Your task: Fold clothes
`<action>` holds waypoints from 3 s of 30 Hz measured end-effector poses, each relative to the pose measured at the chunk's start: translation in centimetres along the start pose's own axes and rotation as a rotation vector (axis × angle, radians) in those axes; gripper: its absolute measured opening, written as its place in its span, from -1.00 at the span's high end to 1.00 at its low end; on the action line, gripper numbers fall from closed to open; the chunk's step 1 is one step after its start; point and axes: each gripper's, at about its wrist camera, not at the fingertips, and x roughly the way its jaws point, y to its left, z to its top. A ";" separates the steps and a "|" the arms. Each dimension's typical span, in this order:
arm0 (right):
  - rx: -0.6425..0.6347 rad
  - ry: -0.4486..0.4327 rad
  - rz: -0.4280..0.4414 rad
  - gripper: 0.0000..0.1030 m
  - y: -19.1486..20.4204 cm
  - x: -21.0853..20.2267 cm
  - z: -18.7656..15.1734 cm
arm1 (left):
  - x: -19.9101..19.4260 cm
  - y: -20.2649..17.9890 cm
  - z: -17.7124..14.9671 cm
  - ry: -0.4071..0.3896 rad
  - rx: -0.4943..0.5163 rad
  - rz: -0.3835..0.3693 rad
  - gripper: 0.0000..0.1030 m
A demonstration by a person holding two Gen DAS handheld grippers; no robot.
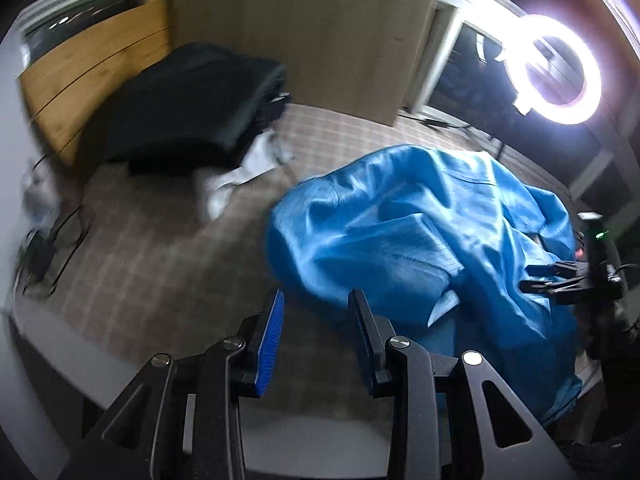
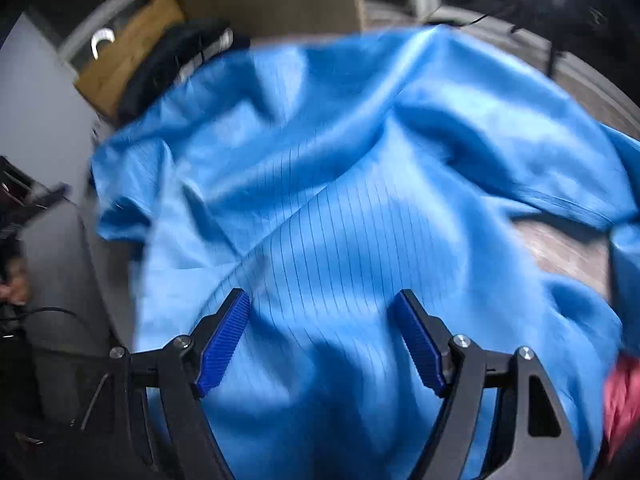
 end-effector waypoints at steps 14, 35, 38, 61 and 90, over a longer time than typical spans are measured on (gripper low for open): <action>0.003 -0.120 -0.380 0.96 -5.3 -9.2 -7.3 | 5.7 -4.6 -1.0 0.135 -0.037 -0.167 -0.13; -0.080 0.015 -0.199 -0.62 -2.4 5.2 12.5 | 14.2 1.6 3.3 0.187 -0.281 -0.021 -0.39; -0.096 0.040 -0.146 0.98 -2.7 6.6 11.0 | 15.8 0.9 4.2 0.184 -0.255 -0.065 0.66; 0.176 0.006 -0.360 -0.08 -4.2 -18.2 -20.9 | 6.1 -13.5 -1.8 0.312 0.488 -0.301 0.31; 0.311 -0.346 -0.288 0.97 -14.7 -18.8 -11.7 | 6.8 -14.0 6.8 0.143 0.252 -0.302 0.93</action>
